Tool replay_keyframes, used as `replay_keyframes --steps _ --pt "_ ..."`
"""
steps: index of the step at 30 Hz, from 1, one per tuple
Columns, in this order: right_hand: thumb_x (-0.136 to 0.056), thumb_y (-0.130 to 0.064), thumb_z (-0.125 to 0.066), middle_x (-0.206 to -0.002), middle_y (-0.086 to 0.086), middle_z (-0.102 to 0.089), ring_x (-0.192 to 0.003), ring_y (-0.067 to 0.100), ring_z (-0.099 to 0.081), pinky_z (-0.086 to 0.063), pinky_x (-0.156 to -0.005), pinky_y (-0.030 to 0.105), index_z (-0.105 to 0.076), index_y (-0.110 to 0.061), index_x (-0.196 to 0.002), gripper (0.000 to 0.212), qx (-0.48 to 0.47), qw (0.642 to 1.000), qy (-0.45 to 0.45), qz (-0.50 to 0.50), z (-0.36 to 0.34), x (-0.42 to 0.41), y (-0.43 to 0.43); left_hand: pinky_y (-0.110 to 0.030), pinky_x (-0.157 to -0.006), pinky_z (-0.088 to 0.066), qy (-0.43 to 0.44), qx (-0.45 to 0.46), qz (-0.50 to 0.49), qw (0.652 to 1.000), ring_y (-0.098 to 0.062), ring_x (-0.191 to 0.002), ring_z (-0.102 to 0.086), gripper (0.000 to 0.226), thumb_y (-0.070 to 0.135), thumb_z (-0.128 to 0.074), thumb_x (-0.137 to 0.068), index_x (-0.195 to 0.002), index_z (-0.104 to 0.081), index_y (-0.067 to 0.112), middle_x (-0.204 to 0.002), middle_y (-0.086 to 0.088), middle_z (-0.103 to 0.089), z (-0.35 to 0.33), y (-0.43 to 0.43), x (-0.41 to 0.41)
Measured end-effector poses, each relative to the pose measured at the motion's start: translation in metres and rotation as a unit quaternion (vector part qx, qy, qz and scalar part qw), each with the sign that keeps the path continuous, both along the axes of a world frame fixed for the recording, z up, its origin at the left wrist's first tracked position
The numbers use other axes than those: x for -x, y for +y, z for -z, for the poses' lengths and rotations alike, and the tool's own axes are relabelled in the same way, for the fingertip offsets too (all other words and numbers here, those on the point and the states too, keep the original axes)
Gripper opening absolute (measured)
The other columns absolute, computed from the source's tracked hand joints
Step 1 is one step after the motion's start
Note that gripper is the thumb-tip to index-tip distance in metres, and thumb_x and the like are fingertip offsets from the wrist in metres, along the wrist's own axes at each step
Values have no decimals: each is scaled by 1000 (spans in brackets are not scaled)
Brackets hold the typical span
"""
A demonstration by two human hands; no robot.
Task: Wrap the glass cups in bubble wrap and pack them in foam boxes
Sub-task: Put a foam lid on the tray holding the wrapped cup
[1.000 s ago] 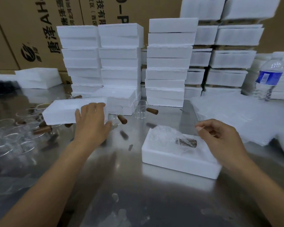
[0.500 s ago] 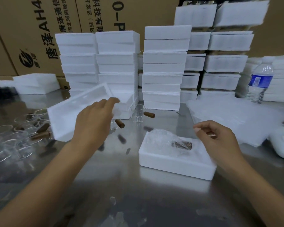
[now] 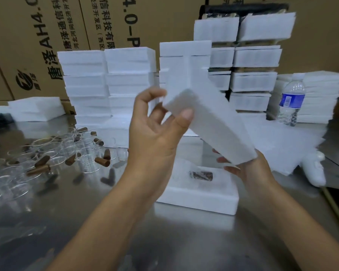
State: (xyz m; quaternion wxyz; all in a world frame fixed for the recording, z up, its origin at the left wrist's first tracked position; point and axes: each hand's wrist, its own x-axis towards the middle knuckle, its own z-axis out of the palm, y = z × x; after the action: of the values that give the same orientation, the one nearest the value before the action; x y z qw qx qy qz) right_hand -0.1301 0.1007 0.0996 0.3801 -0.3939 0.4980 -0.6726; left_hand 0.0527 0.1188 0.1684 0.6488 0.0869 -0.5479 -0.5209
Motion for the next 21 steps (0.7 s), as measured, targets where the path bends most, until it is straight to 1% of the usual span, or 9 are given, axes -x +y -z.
replay_keyframes --steps 3,5,8,11,13,14,16,18,21 --pt "-95 -35 -50 -74 -7 -73 -64 11 -69 -52 -54 24 -66 -27 -85 20 21 990 -141 11 -2 7 3 -23 -76 -55 9 -84 17 996 -15 -90 -70 48 12 -75 -72 -110 -49 26 -95 -1 -73 22 -14 -1" --pt "-92 -42 -53 -71 -9 -73 -61 8 -69 -51 -50 22 -66 -28 -81 22 27 985 -172 5 -4 12 5 -24 -76 -56 -11 -125 12 992 -16 -93 -70 59 16 -74 -64 -118 -51 24 -99 -3 -74 34 -23 -5" --pt "-90 -42 -55 -72 -9 -73 -66 9 -69 -51 -63 28 -66 -28 -84 19 -4 993 -118 -3 -3 16 3 -27 -79 -57 -113 -164 -55 978 -16 -98 -69 69 41 -72 -59 -123 -54 23 -107 -2 -72 51 -33 -13" --pt "-89 -40 -55 -79 -6 -73 -80 16 -67 -51 -77 33 -67 -26 -88 18 -24 997 -69 -18 -1 19 1 -17 -70 -54 -151 -166 -150 963 -16 -95 -67 59 63 -57 -60 -103 -63 23 -104 1 -69 66 -36 -19" --pt "-90 -40 -54 -86 -1 -72 -84 20 -65 -50 -77 34 -65 -23 -92 21 -41 999 -31 -18 -1 17 1 -10 -65 -49 -151 -173 -195 954 -12 -87 -64 48 66 -50 -62 -87 -62 26 -85 13 -68 74 -37 -20" --pt "-90 -39 -53 -89 2 -70 -85 22 -63 -49 -75 34 -64 -20 -94 23 -51 998 -17 -15 -1 16 1 -12 -65 -47 -159 -176 -212 948 -12 -80 -60 47 67 -48 -63 -82 -59 25 -77 12 -64 77 -37 -21" --pt "-89 -38 -51 -93 8 -66 -83 23 -60 -46 -73 34 -63 -15 -99 28 -76 997 12 -8 0 15 0 -25 -72 -40 -169 -180 -227 942 -16 -78 -47 51 70 -46 -64 -78 -51 21 -77 2 -52 84 -38 -21" --pt "-88 -37 -50 -93 11 -63 -81 23 -57 -44 -73 34 -60 -9 -106 35 -97 994 41 -12 1 14 -1 -34 -74 -36 -172 -193 -229 938 -15 -79 -45 51 72 -45 -65 -78 -48 22 -82 0 -47 89 -38 -22" --pt "-87 -35 -49 -90 13 -60 -80 25 -54 -43 -72 34 -58 -3 -111 40 -114 991 63 -23 4 12 -2 -30 -72 -37 -176 -203 -236 934 -10 -77 -47 36 63 -42 -83 -78 -47 27 -76 10 -49 96 -41 -21"
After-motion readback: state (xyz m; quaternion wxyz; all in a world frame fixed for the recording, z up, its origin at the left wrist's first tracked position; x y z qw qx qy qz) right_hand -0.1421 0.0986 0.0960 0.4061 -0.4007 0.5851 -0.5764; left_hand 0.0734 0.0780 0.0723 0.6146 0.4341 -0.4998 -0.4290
